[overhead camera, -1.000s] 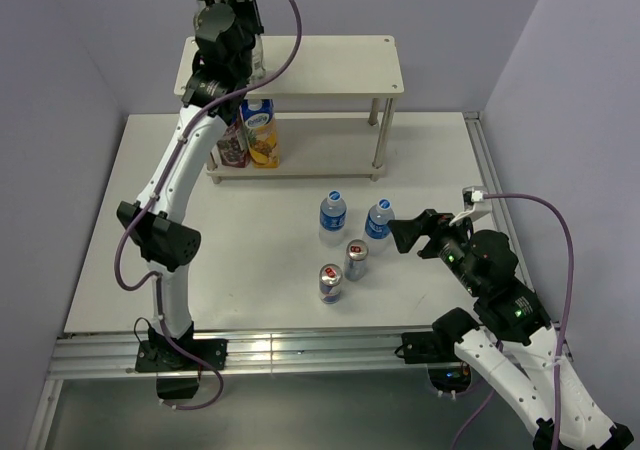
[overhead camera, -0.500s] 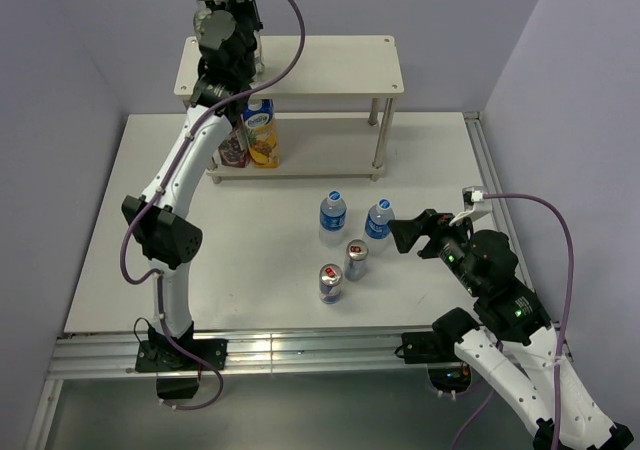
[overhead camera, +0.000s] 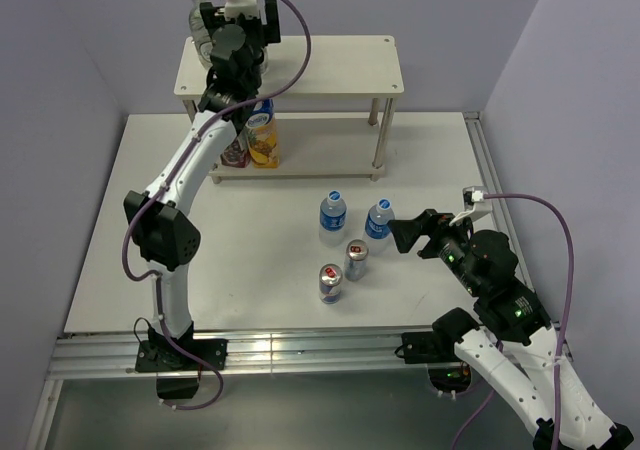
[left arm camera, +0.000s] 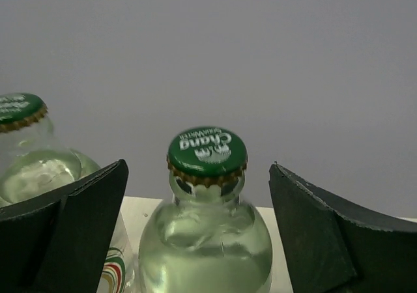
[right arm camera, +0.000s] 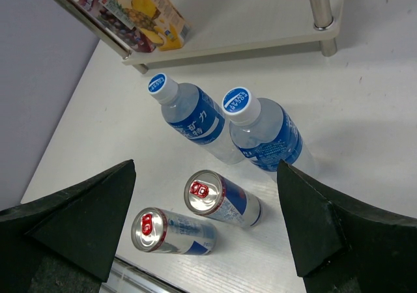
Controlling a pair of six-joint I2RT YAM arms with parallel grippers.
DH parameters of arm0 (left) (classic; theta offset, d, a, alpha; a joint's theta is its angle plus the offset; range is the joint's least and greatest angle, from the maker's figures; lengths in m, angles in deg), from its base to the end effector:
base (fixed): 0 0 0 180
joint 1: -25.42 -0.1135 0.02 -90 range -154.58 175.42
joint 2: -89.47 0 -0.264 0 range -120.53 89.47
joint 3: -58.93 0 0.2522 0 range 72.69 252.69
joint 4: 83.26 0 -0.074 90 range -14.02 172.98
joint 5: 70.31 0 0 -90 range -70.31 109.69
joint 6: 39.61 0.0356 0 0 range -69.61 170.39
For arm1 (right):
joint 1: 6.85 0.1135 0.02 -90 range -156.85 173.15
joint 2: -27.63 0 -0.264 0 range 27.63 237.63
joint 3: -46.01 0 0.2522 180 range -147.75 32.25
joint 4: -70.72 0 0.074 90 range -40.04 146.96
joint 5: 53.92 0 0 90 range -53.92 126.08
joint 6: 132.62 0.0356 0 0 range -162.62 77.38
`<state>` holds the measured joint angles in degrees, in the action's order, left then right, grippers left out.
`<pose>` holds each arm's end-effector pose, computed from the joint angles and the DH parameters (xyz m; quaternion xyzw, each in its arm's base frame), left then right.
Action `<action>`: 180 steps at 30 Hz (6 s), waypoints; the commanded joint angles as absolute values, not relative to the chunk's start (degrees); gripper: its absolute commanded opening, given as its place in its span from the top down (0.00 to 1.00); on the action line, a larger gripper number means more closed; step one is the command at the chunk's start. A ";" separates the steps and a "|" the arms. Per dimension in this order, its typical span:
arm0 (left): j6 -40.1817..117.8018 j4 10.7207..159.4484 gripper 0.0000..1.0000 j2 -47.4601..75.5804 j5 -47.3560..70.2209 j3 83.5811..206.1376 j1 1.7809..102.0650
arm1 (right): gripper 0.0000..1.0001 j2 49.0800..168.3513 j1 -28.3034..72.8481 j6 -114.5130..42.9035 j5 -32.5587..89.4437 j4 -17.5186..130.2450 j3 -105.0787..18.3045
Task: Place and organize the beverage onto the shelf
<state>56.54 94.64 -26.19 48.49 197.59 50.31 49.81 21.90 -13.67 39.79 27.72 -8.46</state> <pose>0.4288 -0.1800 0.4875 -0.0504 0.5841 0.0093 0.8101 0.0856 0.0443 0.3275 0.0220 0.7696 0.2859 0.5706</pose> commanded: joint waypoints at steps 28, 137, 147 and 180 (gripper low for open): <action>61.55 99.77 0.01 -6.97 56.69 184.32 59.26 | 0.04 48.29 22.33 -13.53 40.13 29.45 -7.83; 48.98 83.95 0.23 -24.26 42.55 206.99 64.97 | 0.06 50.66 22.41 -13.35 40.04 30.50 -6.95; 49.77 83.77 0.13 -25.76 42.72 208.83 64.89 | 0.06 50.66 22.33 -13.35 40.21 30.33 -7.13; 37.30 83.16 0.01 23.45 62.23 142.05 88.79 | 0.06 60.59 23.20 -2.81 47.76 34.19 -0.71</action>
<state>40.74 83.95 20.74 59.22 145.64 87.49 59.64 22.60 -5.12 43.59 29.78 -1.05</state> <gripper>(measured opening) 0.993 0.945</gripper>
